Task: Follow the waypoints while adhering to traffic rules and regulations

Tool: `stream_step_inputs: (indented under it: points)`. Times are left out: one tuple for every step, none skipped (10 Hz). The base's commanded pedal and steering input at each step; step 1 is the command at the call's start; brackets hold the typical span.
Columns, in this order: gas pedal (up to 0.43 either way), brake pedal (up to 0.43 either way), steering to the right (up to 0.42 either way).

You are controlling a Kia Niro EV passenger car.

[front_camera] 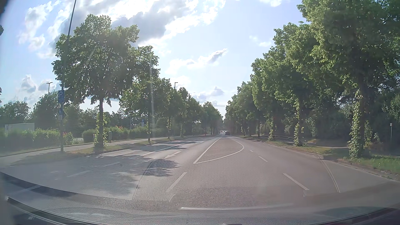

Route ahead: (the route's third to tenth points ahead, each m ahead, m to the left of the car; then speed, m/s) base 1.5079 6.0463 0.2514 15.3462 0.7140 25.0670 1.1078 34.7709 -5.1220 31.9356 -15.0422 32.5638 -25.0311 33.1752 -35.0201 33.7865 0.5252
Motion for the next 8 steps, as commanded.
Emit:
stream_step_inputs:
  points:
    - [0.039, 0.012, -0.823]
    - [0.067, 0.012, -0.867]
    - [0.079, 0.012, -0.891]
    - [0.087, 0.012, -0.915]
    - [0.110, 0.012, -0.951]
    - [0.110, 0.012, -0.966]
    - [0.118, 0.012, -0.964]
    - [0.118, 0.012, -0.964]
